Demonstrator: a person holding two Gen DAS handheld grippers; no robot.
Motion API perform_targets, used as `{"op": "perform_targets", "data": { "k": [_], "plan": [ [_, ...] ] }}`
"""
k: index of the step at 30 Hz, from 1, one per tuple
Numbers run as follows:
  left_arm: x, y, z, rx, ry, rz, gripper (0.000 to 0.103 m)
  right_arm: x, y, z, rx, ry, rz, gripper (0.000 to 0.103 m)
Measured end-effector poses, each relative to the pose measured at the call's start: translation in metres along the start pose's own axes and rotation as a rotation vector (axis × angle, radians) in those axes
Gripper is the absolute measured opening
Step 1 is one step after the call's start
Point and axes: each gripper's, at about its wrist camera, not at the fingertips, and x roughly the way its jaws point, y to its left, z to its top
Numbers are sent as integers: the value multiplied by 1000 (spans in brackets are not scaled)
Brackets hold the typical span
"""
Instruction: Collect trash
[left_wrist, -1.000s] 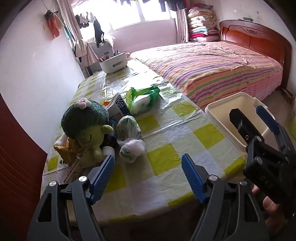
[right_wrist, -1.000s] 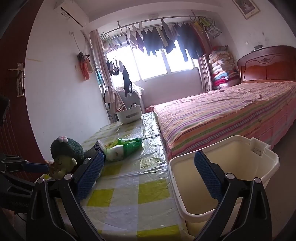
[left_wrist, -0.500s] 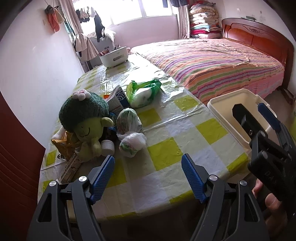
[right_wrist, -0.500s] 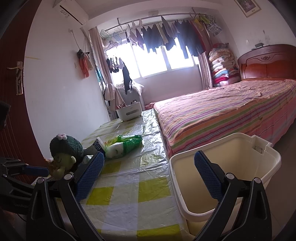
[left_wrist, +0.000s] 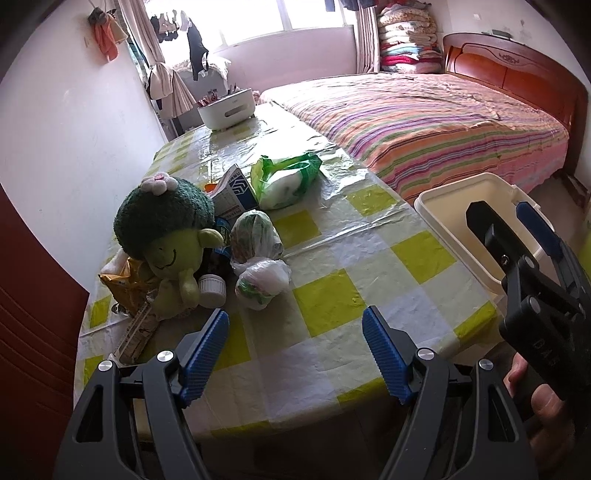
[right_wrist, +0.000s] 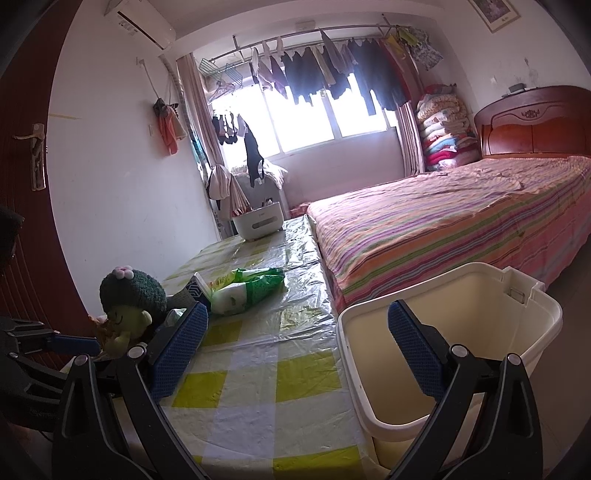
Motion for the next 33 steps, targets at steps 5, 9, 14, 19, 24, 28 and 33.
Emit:
{"op": "perform_targets", "data": {
  "k": [5, 9, 14, 19, 24, 28, 33],
  "plan": [
    [2, 2, 2, 0, 8, -4, 73, 2, 0, 0, 8, 6, 3, 97],
    [3, 0, 1, 2, 11, -4, 73, 2, 1, -1, 9, 4, 5, 97],
    [5, 0, 1, 6, 21, -7, 73, 1, 1, -1, 7, 5, 7, 97],
    [5, -1, -1, 13, 25, -8, 73, 2, 1, -1, 7, 7, 6, 97],
    [4, 1, 1, -5, 17, -7, 73, 2, 1, -1, 8, 7, 6, 97],
    [3, 1, 0, -10, 17, -7, 73, 2, 1, -1, 8, 7, 6, 97],
    [3, 0, 1, -5, 23, -11, 73, 3, 2, -1, 5, 11, 7, 97]
  ]
}}
